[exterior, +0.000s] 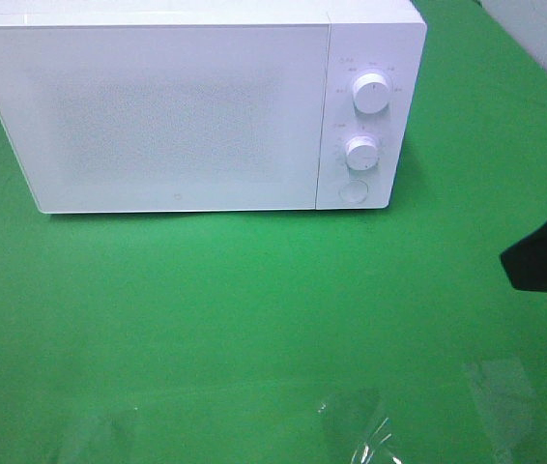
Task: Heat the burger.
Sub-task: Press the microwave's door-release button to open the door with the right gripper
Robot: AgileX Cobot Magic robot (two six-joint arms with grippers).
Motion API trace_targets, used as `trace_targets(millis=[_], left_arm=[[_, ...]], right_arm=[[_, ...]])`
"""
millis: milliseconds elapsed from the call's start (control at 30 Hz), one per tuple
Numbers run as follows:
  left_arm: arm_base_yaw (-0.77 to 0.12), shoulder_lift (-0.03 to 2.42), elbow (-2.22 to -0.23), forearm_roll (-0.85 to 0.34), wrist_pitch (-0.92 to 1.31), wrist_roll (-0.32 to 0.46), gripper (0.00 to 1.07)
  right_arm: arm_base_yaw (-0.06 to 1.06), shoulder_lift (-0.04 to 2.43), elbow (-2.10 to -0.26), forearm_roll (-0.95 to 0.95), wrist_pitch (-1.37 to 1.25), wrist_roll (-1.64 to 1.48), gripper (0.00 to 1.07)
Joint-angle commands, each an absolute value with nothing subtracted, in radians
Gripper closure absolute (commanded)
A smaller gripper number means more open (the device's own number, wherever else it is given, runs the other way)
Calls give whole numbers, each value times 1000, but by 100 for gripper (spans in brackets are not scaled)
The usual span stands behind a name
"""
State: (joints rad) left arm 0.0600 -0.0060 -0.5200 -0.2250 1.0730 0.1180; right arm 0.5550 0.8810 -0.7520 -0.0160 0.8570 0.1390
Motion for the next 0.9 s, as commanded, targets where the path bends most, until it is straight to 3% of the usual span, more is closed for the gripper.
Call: trace_targets(millis=[33, 233, 367, 500, 900], left_arm=[[62, -21, -516, -235, 1066, 117, 10], [62, -21, -516, -235, 1066, 117, 10], [62, -21, -516, -235, 1066, 117, 10], [62, -21, -516, -235, 1066, 117, 10], [62, -21, -516, -235, 1066, 117, 10]], right_arm=[[549, 787, -752, -55, 916, 127, 33], [529, 677, -750, -76, 958, 131, 33], [467, 629, -726, -76, 963, 127, 33], [335, 488, -644, -76, 961, 115, 33], [173, 230, -546, -73, 959, 128, 33]])
